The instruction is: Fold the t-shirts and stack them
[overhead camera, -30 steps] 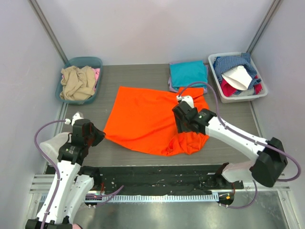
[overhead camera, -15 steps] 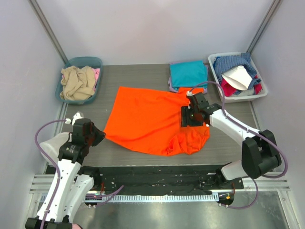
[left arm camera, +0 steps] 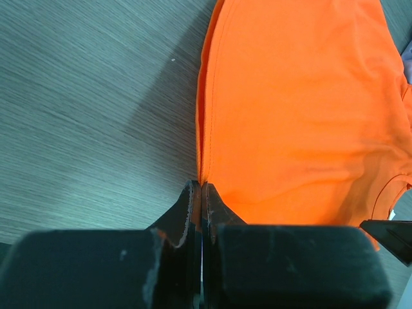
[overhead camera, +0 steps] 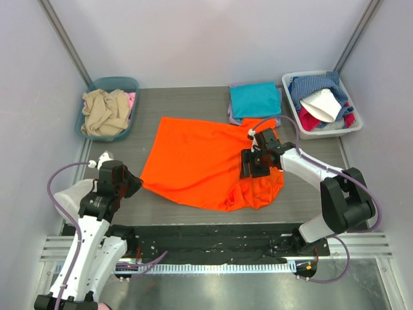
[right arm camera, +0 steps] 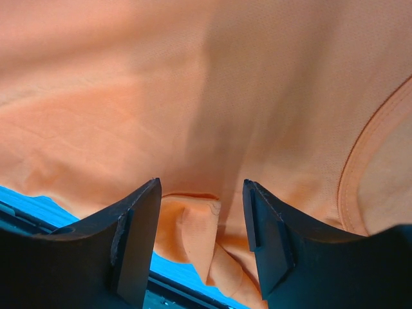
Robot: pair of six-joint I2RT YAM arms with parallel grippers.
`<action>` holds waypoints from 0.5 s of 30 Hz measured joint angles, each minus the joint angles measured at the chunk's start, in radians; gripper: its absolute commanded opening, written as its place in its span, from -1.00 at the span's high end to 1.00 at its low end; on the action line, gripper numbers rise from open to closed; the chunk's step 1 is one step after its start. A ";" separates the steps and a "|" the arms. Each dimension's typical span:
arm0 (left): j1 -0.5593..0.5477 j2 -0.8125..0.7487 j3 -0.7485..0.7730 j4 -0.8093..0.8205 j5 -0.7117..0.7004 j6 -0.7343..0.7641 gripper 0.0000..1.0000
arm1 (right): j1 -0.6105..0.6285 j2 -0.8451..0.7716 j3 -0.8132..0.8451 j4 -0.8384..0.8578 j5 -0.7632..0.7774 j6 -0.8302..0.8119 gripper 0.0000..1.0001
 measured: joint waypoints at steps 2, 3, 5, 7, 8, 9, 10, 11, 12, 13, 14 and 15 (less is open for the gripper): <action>0.000 0.000 0.000 0.000 0.000 0.000 1.00 | -0.005 0.007 -0.004 0.000 -0.003 0.001 -0.17; 0.000 0.000 0.000 0.000 0.000 0.000 1.00 | -0.007 0.012 -0.006 0.000 -0.005 0.002 -0.15; 0.000 0.000 0.000 0.000 0.000 0.000 1.00 | -0.012 0.016 -0.011 0.001 -0.006 0.003 -0.11; 0.000 0.000 0.000 -0.001 0.000 0.000 1.00 | -0.016 0.016 -0.018 0.003 -0.008 0.006 -0.05; 0.000 0.000 0.000 -0.001 0.000 0.000 1.00 | -0.019 0.016 -0.022 0.004 -0.009 0.008 -0.01; 0.000 0.000 0.000 -0.001 0.000 0.000 1.00 | -0.019 0.016 -0.024 0.005 -0.010 0.008 0.08; 0.000 0.000 0.000 -0.001 0.000 0.000 1.00 | -0.020 0.018 -0.028 0.007 -0.012 0.010 0.13; 0.000 0.000 0.000 -0.001 0.000 0.000 1.00 | -0.021 0.018 -0.029 0.008 -0.013 0.009 0.14; 0.000 0.000 0.000 -0.001 0.000 0.000 1.00 | -0.022 0.018 -0.033 0.011 -0.016 0.011 0.14; 0.000 0.000 0.000 -0.001 0.000 0.000 1.00 | -0.022 0.018 -0.034 0.011 -0.018 0.011 0.14; 0.000 0.000 0.000 -0.001 0.000 0.000 1.00 | -0.023 0.018 -0.036 0.011 -0.021 0.012 0.14; 0.000 0.000 0.000 -0.001 0.000 0.000 1.00 | -0.024 0.019 -0.037 0.013 -0.023 0.012 0.14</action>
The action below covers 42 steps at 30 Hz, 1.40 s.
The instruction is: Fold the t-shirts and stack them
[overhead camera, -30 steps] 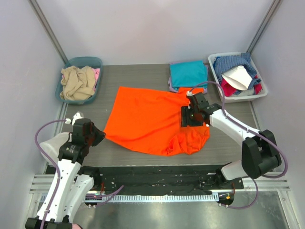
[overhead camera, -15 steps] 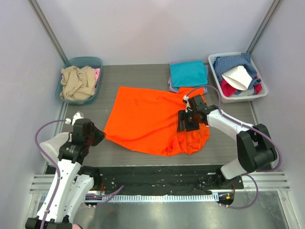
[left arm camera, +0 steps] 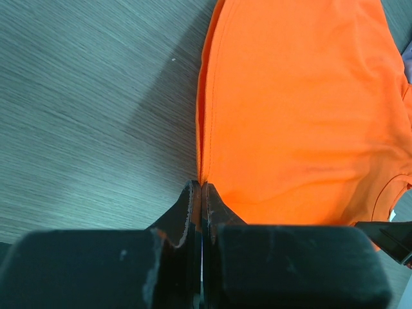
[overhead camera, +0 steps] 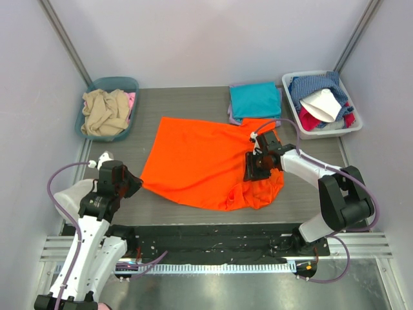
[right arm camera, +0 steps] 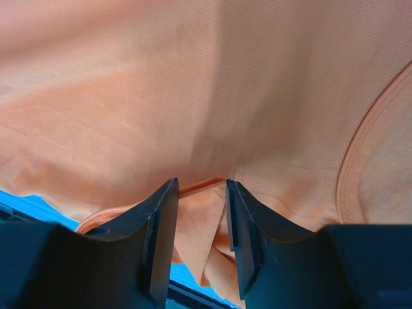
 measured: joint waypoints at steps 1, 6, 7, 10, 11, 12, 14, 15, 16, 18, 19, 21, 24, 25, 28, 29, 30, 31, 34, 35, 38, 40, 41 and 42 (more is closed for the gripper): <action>0.000 0.000 0.000 0.000 0.000 0.000 1.00 | 0.000 0.000 0.000 0.000 -0.002 0.000 0.14; 0.000 -0.003 0.000 -0.001 0.000 0.000 1.00 | 0.000 0.001 -0.008 0.008 -0.014 0.007 0.13; 0.000 -0.003 0.000 0.000 0.000 0.000 1.00 | 0.000 0.001 -0.011 0.009 -0.016 0.008 0.12; 0.000 -0.003 0.000 -0.001 0.000 0.000 1.00 | -0.002 0.001 -0.019 0.009 -0.020 0.014 0.05; 0.000 -0.003 0.000 -0.001 0.000 0.000 1.00 | -0.002 0.001 -0.021 0.009 -0.021 0.016 0.00; 0.000 -0.003 0.000 -0.001 0.000 0.000 1.00 | -0.002 0.001 -0.021 0.009 -0.022 0.019 -0.02; 0.000 -0.004 0.000 -0.001 0.000 0.000 1.00 | -0.002 0.001 -0.021 0.010 -0.022 0.023 -0.07; 0.000 -0.005 0.000 -0.001 0.000 0.000 1.00 | -0.002 0.001 -0.021 0.010 -0.022 0.024 -0.09; 0.000 -0.005 0.000 -0.001 0.000 0.000 1.00 | -0.002 0.001 -0.021 0.010 -0.022 0.027 -0.11; 0.000 -0.007 0.000 -0.001 0.000 0.000 1.00 | -0.002 0.001 -0.023 0.014 -0.022 0.031 -0.13; 0.000 -0.007 0.000 -0.001 0.000 0.000 1.00 | -0.002 0.001 -0.026 0.018 -0.022 0.035 -0.13; 0.000 -0.007 0.000 -0.001 0.000 0.000 1.00 | -0.002 0.001 -0.037 0.029 -0.025 0.043 -0.13; 0.000 -0.007 0.000 -0.001 0.000 0.000 1.00 | -0.002 0.001 -0.054 0.044 -0.036 0.057 -0.08; 0.000 -0.007 0.000 -0.001 0.000 0.000 1.00 | -0.002 0.001 -0.060 0.050 -0.040 0.060 -0.07; 0.000 -0.007 0.000 -0.001 0.000 0.000 1.00 | -0.002 0.001 -0.080 0.076 -0.057 0.080 0.03; 0.000 -0.007 0.000 -0.001 0.000 0.000 1.00 | -0.002 0.001 -0.084 0.085 -0.065 0.086 0.16; 0.000 -0.007 0.000 -0.002 0.000 0.000 1.00 | -0.002 0.002 -0.087 0.093 -0.072 0.092 0.25; 0.000 -0.007 0.000 -0.001 0.000 0.000 1.00 | -0.002 0.004 -0.092 0.105 -0.079 0.098 0.35; 0.000 -0.007 0.000 -0.002 0.000 0.000 1.00 | -0.003 0.016 -0.106 0.136 -0.101 0.116 0.69; 0.000 -0.007 0.000 -0.002 0.000 0.000 1.00 | -0.003 0.021 -0.110 0.144 -0.105 0.123 0.74; 0.000 -0.007 0.000 -0.001 0.000 0.000 1.00 | -0.003 0.027 -0.114 0.154 -0.116 0.134 0.77; 0.000 -0.007 0.000 -0.001 0.000 0.000 1.00 | -0.003 0.027 -0.116 0.160 -0.117 0.135 0.80; 0.000 -0.007 0.000 -0.002 0.000 0.000 1.00 | -0.003 0.027 -0.116 0.161 -0.118 0.136 0.81; 0.000 -0.007 0.000 -0.002 -0.001 0.000 1.00 | -0.003 0.027 -0.116 0.161 -0.119 0.137 0.81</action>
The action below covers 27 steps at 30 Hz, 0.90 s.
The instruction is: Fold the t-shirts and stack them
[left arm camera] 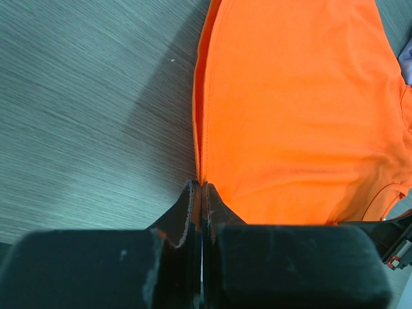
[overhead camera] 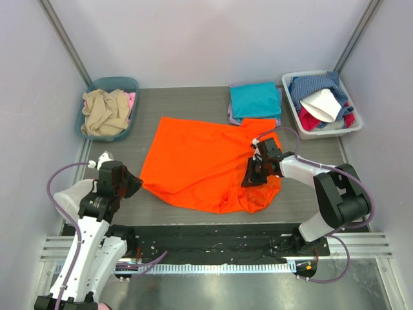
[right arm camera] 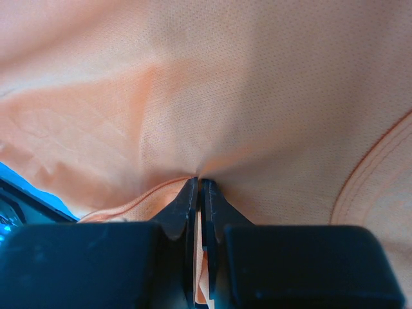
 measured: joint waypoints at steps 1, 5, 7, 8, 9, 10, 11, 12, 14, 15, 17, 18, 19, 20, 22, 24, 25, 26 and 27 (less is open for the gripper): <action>0.000 0.000 0.000 0.000 0.000 0.000 1.00 | 0.000 -0.001 0.000 0.000 0.000 0.001 0.81; 0.000 0.000 0.000 0.000 0.000 0.000 1.00 | 0.000 -0.022 0.000 -0.008 -0.004 0.002 0.98; 0.000 0.000 0.000 0.000 0.000 0.000 1.00 | 0.000 -0.053 0.002 -0.019 -0.006 0.001 0.98; 0.000 0.000 0.000 0.000 0.000 0.000 1.00 | 0.000 -0.073 0.005 -0.031 -0.010 -0.002 0.98; 0.000 0.000 0.000 0.000 0.000 0.001 1.00 | 0.000 -0.096 0.009 -0.040 -0.012 -0.004 0.98; 0.000 0.001 0.003 -0.002 0.000 0.001 1.00 | 0.000 -0.115 0.015 -0.050 -0.014 -0.007 0.98; 0.000 0.003 0.007 -0.005 0.001 0.004 1.00 | 0.000 -0.140 0.027 -0.072 -0.017 -0.011 0.98; 0.000 0.006 0.014 -0.006 0.002 0.006 1.00 | 0.000 -0.160 0.037 -0.082 -0.019 -0.015 0.98; 0.000 0.013 0.034 -0.007 0.003 0.016 1.00 | 0.000 -0.206 0.070 -0.113 -0.028 -0.023 0.98; 0.000 0.018 0.050 -0.008 0.005 0.023 1.00 | 0.000 -0.229 0.086 -0.125 -0.032 -0.030 0.98; 0.000 0.024 0.089 -0.008 0.016 0.032 1.00 | 0.000 -0.283 0.114 -0.151 -0.043 -0.037 0.98; 0.000 0.027 0.106 -0.006 0.023 0.041 1.00 | 0.000 -0.313 0.127 -0.166 -0.050 -0.039 0.98; 0.000 0.027 0.120 -0.005 0.026 0.046 1.00 | 0.000 -0.344 0.139 -0.182 -0.058 -0.040 0.98; 0.000 0.028 0.138 -0.006 0.032 0.051 1.00 | 0.000 -0.369 0.149 -0.192 -0.064 -0.041 0.98; 0.000 0.030 0.175 -0.006 0.044 0.060 1.00 | 0.002 -0.431 0.173 -0.220 -0.077 -0.041 0.98; 0.000 0.032 0.211 -0.007 0.053 0.070 1.00 | 0.003 -0.487 0.193 -0.238 -0.090 -0.040 0.98; 0.000 0.032 0.225 -0.006 0.058 0.072 1.00 | 0.005 -0.515 0.202 -0.245 -0.095 -0.040 0.98; 0.000 0.034 0.239 -0.006 0.063 0.075 1.00 | 0.007 -0.541 0.209 -0.251 -0.096 -0.040 0.98; 0.000 0.035 0.249 -0.005 0.068 0.076 1.00 | 0.008 -0.561 0.218 -0.261 -0.097 -0.041 0.98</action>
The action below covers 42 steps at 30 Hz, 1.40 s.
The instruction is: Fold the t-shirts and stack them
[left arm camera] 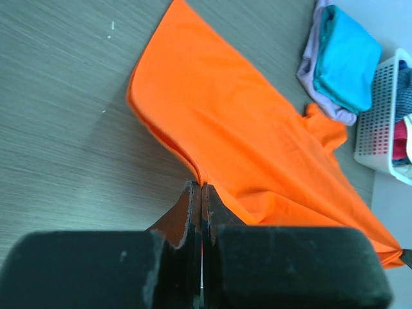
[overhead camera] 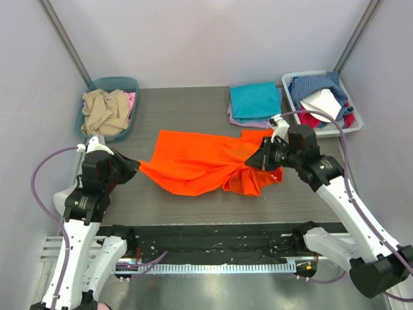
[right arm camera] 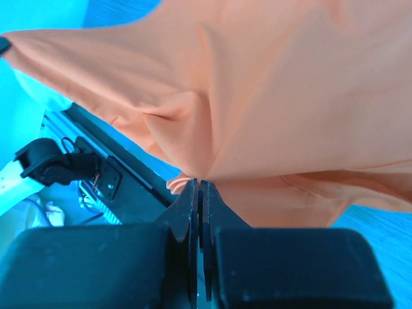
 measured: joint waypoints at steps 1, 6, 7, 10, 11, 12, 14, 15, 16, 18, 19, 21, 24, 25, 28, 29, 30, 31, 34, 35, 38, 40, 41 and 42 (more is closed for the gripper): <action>0.000 -0.001 0.008 0.000 0.005 0.000 1.00 | 0.000 -0.018 0.014 -0.018 0.000 -0.001 0.98; 0.000 0.000 0.013 -0.001 0.015 -0.001 1.00 | 0.001 -0.021 0.055 -0.082 0.006 -0.024 0.98; 0.000 -0.002 0.012 -0.001 0.016 -0.002 1.00 | 0.001 -0.005 0.048 -0.094 0.007 -0.027 0.98; 0.000 -0.010 -0.002 -0.001 0.017 -0.002 1.00 | 0.008 0.060 -0.015 -0.099 0.016 -0.026 0.98; 0.000 -0.014 -0.010 -0.003 0.018 -0.002 1.00 | 0.014 0.092 -0.048 -0.100 0.026 -0.022 0.98; 0.000 -0.018 -0.017 -0.004 0.018 -0.002 1.00 | 0.024 0.122 -0.081 -0.101 0.036 -0.017 0.98; 0.000 -0.023 -0.031 -0.008 0.018 -0.002 1.00 | 0.060 0.181 -0.152 -0.108 0.063 0.000 0.98; 0.000 -0.025 -0.038 -0.011 0.018 -0.002 1.00 | 0.085 0.204 -0.176 -0.116 0.081 0.011 0.98; 0.000 -0.027 -0.045 -0.013 0.018 -0.003 1.00 | 0.111 0.221 -0.192 -0.118 0.096 0.024 0.98; 0.000 -0.031 -0.056 -0.016 0.018 -0.005 1.00 | 0.169 0.254 -0.210 -0.114 0.116 0.052 0.92; 0.000 -0.031 -0.059 -0.018 0.018 -0.006 1.00 | 0.192 0.268 -0.213 -0.108 0.124 0.063 0.86; 0.000 -0.031 -0.065 -0.018 0.018 -0.006 1.00 | 0.227 0.296 -0.215 -0.085 0.138 0.089 0.71; 0.000 -0.031 -0.067 -0.020 0.018 -0.008 1.00 | 0.252 0.313 -0.218 -0.050 0.154 0.120 0.46; 0.000 -0.031 -0.067 -0.019 0.018 -0.008 1.00 | 0.254 0.312 -0.219 -0.042 0.159 0.131 0.42; 0.000 -0.031 -0.067 -0.021 0.018 -0.008 1.00 | 0.256 0.311 -0.220 -0.023 0.174 0.143 0.38; 0.000 -0.031 -0.067 -0.021 0.018 -0.008 1.00 | 0.256 0.307 -0.221 -0.020 0.178 0.145 0.37; 0.000 -0.031 -0.067 -0.021 0.018 -0.008 1.00 | 0.256 0.301 -0.222 -0.019 0.182 0.147 0.37; 0.000 -0.031 -0.067 -0.021 0.018 -0.009 1.00 | 0.256 0.294 -0.223 -0.018 0.185 0.149 0.36; 0.000 -0.031 -0.070 -0.021 0.029 -0.009 1.00 | 0.256 0.266 -0.232 -0.018 0.191 0.158 0.35; 0.000 -0.031 -0.071 -0.021 0.033 -0.010 1.00 | 0.256 0.260 -0.235 -0.018 0.192 0.160 0.35; 0.000 -0.031 -0.071 -0.021 0.040 -0.010 1.00 | 0.256 0.246 -0.238 -0.019 0.196 0.163 0.35; 0.000 -0.031 -0.071 -0.021 0.041 -0.010 1.00 | 0.256 0.237 -0.238 -0.022 0.197 0.164 0.40; 0.000 -0.031 -0.071 -0.021 0.041 -0.010 1.00 | 0.256 0.230 -0.238 -0.023 0.197 0.165 0.61; 0.000 -0.031 -0.072 -0.021 0.041 -0.010 1.00 | 0.256 0.220 -0.238 -0.026 0.198 0.165 0.80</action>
